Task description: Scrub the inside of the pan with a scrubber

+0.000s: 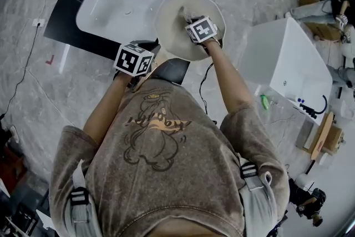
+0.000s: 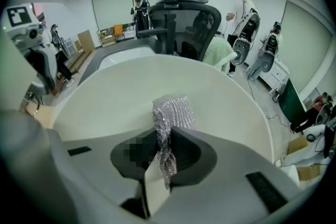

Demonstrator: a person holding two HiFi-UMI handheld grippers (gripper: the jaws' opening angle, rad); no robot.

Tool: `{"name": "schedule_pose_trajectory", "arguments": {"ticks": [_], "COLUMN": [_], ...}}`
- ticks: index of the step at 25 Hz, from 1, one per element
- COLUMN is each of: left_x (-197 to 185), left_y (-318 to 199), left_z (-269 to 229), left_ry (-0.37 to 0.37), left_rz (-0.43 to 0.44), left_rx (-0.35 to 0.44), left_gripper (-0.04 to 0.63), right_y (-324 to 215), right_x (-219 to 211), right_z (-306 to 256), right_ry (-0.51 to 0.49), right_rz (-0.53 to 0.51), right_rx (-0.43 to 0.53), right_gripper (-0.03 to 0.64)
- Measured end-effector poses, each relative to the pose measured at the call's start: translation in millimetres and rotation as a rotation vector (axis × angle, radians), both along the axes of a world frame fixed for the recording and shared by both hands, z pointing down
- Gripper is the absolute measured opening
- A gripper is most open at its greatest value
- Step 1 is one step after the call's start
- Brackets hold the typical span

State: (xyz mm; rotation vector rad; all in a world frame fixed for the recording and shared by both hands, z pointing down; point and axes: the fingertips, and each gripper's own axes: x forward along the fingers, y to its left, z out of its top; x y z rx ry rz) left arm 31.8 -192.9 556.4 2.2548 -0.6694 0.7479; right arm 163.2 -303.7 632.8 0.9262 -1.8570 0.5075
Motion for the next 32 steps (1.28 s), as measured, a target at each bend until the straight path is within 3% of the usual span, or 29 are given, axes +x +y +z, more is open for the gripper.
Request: {"name": "schedule_pose_trajectory", "arguments": {"ticks": [2, 6, 11, 14, 24, 27, 32], "left_x": [-8.2, -7.4, 1.1, 5.7, 6.1, 3.8, 2.6], "left_y": [-12.1, -19.6, -26.3, -29.2, -42.9, -44.7, -42.8], "left_z": [-4.3, -34.0, -71.7, -89.5, -134.8, -143.4, -145.6], "left_ry": [0.006, 0.038, 0.019, 0.042, 0.216, 0.249, 0.255], "left_rz": [-0.044, -0.086, -0.075, -0.077, -0.175, -0.196, -0.217], "left_rx": [0.029, 0.105, 0.244, 0.305, 0.575, 0.633, 0.652], "left_gripper": [0.023, 0.018, 0.017, 0.018, 0.017, 0.017, 0.017], "right_y": [0.4, 15.7, 45.2, 64.2, 98.0, 102.8, 108.0], "right_x": [-3.7, -8.3, -18.3, -25.9, -27.3, -24.7, -23.3], "right_z": [-17.5, -67.7, -126.5, -154.6, -215.6, -223.3, -231.1], "right_ry": [-0.048, -0.172, -0.330, -0.416, -0.522, -0.563, -0.597], "right_rz": [0.024, 0.059, 0.110, 0.155, 0.224, 0.236, 0.237], "right_rx": [0.042, 0.149, 0.284, 0.361, 0.699, 0.751, 0.787], "right_gripper": [0.081, 0.080, 0.080, 0.080, 0.080, 0.080, 0.080]}}
